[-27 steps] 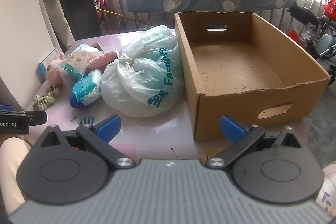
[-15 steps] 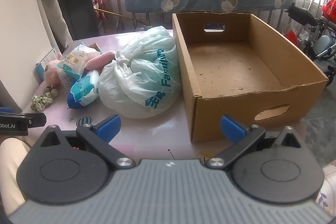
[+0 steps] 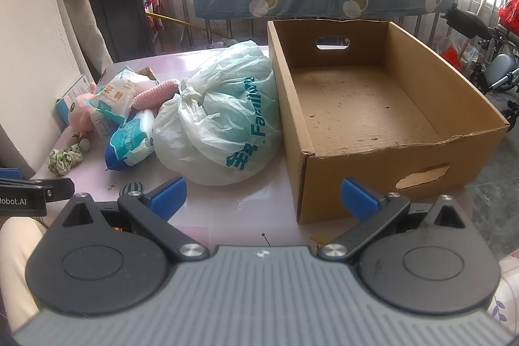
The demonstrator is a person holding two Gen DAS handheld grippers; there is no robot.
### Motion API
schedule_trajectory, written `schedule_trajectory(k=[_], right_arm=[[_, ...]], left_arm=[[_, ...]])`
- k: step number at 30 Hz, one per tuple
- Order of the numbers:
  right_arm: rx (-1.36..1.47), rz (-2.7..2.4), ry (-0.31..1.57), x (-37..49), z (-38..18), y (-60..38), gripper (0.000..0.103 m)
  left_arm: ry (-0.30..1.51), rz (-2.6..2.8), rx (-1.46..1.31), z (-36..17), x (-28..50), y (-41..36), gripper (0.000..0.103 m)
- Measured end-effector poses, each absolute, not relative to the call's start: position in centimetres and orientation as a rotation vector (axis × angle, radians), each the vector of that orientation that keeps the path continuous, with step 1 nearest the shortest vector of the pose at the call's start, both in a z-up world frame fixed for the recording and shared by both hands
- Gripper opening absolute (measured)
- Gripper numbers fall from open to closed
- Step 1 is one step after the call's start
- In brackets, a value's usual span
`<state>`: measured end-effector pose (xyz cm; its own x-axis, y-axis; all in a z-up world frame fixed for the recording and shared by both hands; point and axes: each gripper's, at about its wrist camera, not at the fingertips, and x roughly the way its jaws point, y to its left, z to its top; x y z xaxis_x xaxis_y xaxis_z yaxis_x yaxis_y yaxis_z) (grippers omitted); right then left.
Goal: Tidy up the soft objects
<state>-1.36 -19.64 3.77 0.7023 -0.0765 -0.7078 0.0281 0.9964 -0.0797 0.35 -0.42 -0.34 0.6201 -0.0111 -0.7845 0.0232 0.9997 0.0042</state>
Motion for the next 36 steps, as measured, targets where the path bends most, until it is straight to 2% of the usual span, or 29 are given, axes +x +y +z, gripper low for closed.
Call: schedule_trajectory(k=[36], right_arm=[[-0.070,-0.077,0.804,-0.97,3.57,-19.42,0.102]], left_arm=[[0.888,-0.044,0.009,0.00,0.56,-0.27,0.103]])
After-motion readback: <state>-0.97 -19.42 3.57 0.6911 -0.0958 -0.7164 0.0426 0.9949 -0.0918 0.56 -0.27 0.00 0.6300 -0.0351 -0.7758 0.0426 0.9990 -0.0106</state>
